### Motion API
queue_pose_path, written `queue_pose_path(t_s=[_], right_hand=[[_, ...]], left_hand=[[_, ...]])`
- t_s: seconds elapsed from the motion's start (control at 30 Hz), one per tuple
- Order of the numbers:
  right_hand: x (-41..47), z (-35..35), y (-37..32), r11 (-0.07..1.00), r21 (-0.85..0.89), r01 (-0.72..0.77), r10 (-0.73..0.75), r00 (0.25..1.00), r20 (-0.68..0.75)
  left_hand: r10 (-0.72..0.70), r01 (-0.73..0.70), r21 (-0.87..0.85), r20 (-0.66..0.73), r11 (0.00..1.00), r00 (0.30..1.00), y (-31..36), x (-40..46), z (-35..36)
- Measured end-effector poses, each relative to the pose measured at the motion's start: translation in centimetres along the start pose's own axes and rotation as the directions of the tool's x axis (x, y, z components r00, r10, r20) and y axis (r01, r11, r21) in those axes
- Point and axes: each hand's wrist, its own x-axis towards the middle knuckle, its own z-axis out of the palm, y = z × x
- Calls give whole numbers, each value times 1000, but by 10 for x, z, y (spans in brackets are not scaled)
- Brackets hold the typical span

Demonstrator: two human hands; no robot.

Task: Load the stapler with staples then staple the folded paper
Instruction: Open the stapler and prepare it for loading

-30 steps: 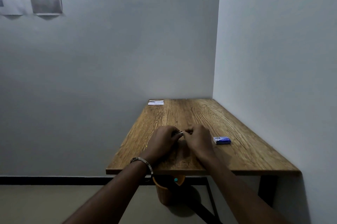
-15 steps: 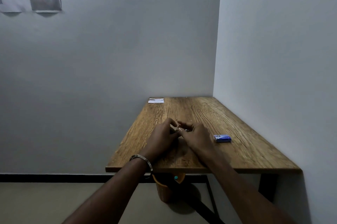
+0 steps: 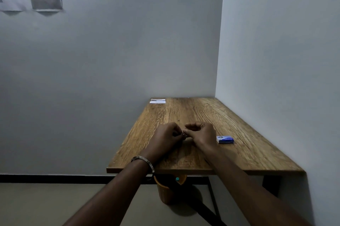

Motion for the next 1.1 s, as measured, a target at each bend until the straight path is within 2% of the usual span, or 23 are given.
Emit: queue_pose_path(t_s=[0.17, 0.4, 0.5, 0.97, 1.1], right_hand=[[-2, 4, -3, 984, -160, 82, -79, 997, 26], [-3, 5, -2, 974, -224, 38, -49, 998, -47], [-3, 4, -2, 977, -212, 28, -40, 998, -49], [-7, 0, -7, 988, -143, 59, -59, 998, 4], [-11, 6, -12, 993, -101, 66, -62, 997, 37]], left_hand=[[6, -4, 41, -32, 999, 999, 0, 0, 0], [65, -57, 193, -34, 979, 997, 7, -4, 0], [65, -54, 225, -41, 973, 997, 8, -6, -2], [14, -8, 159, -37, 987, 999, 9, -6, -6], [16, -7, 199, -40, 980, 999, 10, -6, -7]])
